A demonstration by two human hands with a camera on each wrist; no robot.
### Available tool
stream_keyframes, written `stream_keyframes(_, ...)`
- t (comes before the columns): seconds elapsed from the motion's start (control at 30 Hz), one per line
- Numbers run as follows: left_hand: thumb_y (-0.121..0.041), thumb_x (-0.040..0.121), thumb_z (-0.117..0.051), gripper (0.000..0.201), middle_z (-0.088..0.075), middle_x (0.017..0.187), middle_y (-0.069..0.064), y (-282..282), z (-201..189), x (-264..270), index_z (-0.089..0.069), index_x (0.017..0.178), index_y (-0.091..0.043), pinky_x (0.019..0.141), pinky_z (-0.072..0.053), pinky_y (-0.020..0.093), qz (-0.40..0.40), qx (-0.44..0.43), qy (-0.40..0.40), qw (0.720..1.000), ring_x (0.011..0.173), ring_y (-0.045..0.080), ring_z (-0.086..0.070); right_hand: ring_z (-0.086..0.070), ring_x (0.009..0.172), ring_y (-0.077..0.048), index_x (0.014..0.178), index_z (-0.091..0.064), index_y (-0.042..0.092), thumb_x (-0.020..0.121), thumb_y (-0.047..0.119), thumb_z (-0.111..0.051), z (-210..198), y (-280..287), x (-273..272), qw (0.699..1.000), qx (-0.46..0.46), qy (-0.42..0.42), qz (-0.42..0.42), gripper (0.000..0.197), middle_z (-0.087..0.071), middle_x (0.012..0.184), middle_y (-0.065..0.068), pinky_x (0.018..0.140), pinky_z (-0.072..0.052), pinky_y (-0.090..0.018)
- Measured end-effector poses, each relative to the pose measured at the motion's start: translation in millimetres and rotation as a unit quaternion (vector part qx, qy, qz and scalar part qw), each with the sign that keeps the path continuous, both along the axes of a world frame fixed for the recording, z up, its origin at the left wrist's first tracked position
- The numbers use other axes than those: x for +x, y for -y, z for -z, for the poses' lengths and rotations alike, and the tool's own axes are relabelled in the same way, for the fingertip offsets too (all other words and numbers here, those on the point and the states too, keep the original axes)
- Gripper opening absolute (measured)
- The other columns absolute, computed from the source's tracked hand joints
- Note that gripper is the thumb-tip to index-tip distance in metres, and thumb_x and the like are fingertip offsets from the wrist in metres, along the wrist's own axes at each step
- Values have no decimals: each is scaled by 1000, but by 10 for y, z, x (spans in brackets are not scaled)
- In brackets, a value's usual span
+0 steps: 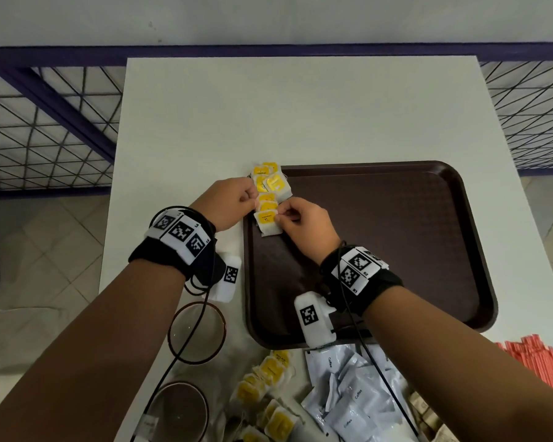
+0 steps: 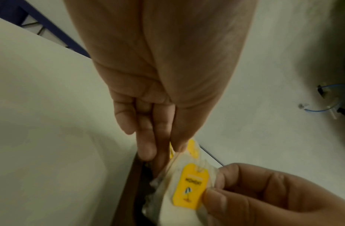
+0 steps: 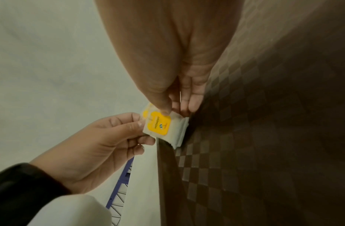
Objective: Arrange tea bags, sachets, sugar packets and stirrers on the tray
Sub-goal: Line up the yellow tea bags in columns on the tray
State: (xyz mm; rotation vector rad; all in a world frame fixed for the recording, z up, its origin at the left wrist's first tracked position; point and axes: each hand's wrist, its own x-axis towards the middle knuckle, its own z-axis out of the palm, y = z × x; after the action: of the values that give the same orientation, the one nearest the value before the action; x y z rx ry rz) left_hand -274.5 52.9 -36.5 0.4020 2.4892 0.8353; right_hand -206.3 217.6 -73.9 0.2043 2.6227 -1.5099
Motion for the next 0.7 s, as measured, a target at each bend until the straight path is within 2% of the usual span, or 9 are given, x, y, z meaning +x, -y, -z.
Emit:
stream_keyframes(0.1, -15, 89, -56, 3, -62, 73, -6, 7, 2, 25, -57, 87, -13, 65, -41, 19, 14, -4, 39, 999, 76, 15, -60, -58, 75, -9, 91, -67, 8, 84, 10, -64, -15, -13, 15, 1000, -5, 17, -11, 7, -66, 86, -1, 70, -43, -5)
stream_keyframes(0.17, -14, 87, -60, 5, -65, 78, -1, 10, 7, 39, -60, 89, -10, 65, -40, 17, 19, -20, 38, 999, 79, 17, -61, -59, 75, -11, 89, -67, 8, 84, 10, -64, -15, -12, 35, 1000, 3, 17, -18, 6, -65, 85, -1, 70, -43, -7)
stream_keyframes(0.27, -7, 81, -65, 12, -68, 84, 4, 20, 10, 42, -64, 93, -9, 66, -42, 15, -7, -7, 29, 1000, 77, 16, -61, -60, 77, -16, 86, -66, 7, 82, 9, -66, -5, -7, 47, 999, 29, 7, -17, 5, -65, 90, -7, 74, -47, -18)
stream_keyframes(0.33, -2, 78, -66, 17, -69, 85, 4, 38, 8, 39, -64, 93, -9, 68, -45, 16, -24, 14, 46, 999, 74, 12, -61, -58, 71, -14, 85, -64, 7, 80, 10, -68, -8, -22, 45, 1000, 25, 14, -6, 7, -64, 87, -7, 74, -49, -23)
stream_keyframes(0.4, -1, 76, -68, 21, -70, 86, 3, 71, 7, 37, -64, 93, -13, 69, -47, 16, -40, 29, 61, 997, 73, 9, -63, -58, 69, -14, 85, -61, 6, 79, 11, -70, -18, -44, 44, 999, 6, 44, 1, 12, -64, 82, -6, 75, -52, -28)
stream_keyframes(0.5, -3, 75, -70, 25, -70, 87, 1, 120, 0, 32, -63, 96, -14, 73, -50, 22, -70, 39, 60, 995, 77, 11, -65, -64, 74, -23, 80, -58, 9, 79, 16, -72, -35, -53, 64, 996, -1, 94, -6, 16, -65, 80, -10, 76, -56, -37)
stream_keyframes(0.6, -4, 75, -70, 26, -71, 86, 1, 141, -15, 38, -63, 98, -14, 75, -52, 28, -80, 44, 63, 994, 74, 11, -65, -65, 74, -25, 76, -56, 9, 76, 15, -74, -63, -15, 117, 994, 15, 102, -23, 19, -63, 75, -7, 74, -55, -34)
stream_keyframes(0.7, -4, 75, -71, 26, -70, 85, 0, 143, -13, 45, -63, 97, -15, 73, -51, 25, -82, 43, 64, 994, 73, 9, -64, -64, 73, -19, 77, -56, 11, 76, 9, -73, -73, 39, 161, 996, 25, 82, -29, 17, -58, 71, 4, 73, -52, -27)
